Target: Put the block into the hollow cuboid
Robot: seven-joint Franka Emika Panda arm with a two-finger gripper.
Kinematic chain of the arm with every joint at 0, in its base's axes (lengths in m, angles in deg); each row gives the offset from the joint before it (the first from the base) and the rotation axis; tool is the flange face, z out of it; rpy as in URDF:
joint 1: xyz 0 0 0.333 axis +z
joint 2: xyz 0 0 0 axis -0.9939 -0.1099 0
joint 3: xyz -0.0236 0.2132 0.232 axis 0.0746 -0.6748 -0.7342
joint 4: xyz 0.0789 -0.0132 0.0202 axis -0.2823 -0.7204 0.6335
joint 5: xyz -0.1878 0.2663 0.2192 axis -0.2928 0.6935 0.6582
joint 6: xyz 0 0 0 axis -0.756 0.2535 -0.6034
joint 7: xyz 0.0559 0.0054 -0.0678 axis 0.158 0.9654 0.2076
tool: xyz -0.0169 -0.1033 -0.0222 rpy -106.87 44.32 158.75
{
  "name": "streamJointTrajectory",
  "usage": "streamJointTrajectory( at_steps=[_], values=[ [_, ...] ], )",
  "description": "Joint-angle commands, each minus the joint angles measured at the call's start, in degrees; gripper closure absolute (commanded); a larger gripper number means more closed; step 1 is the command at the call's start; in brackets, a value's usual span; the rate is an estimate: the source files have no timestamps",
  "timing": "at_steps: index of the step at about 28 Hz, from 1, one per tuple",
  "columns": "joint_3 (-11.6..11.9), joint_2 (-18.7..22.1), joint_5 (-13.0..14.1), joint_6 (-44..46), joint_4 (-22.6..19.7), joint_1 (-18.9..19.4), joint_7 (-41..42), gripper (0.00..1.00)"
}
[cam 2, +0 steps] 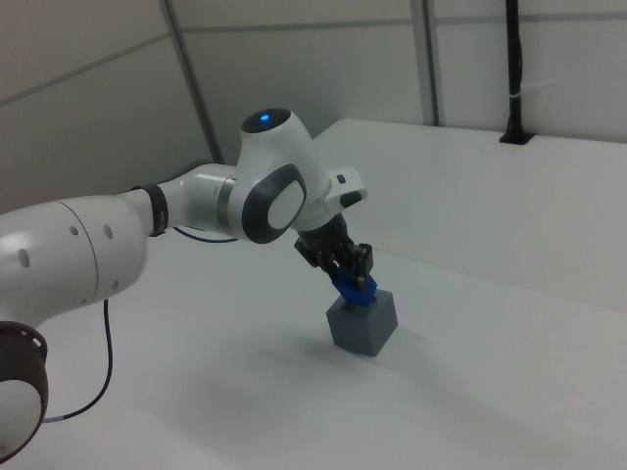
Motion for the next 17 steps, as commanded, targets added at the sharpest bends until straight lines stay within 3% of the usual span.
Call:
streamJointTrajectory(
  at_steps=[1, 8, 10, 13, 14, 17],
  values=[
    [-0.80, -1.66, -0.24, -0.88, 1.43, 0.06, 0.70, 0.96],
    [-0.80, -2.54, -0.15, -2.38, 1.43, 0.06, 0.44, 0.94],
    [-0.80, -2.54, -0.15, -2.56, 1.43, 0.06, 0.52, 0.88],
    [-0.80, -2.54, -0.24, -2.56, 1.43, 0.06, 0.88, 0.87],
    [-0.80, -2.63, -0.24, -2.56, 1.43, 0.06, 0.96, 0.84],
    [-0.80, -2.54, -0.42, -2.56, 1.43, 0.06, 1.23, 0.59]
  ],
)
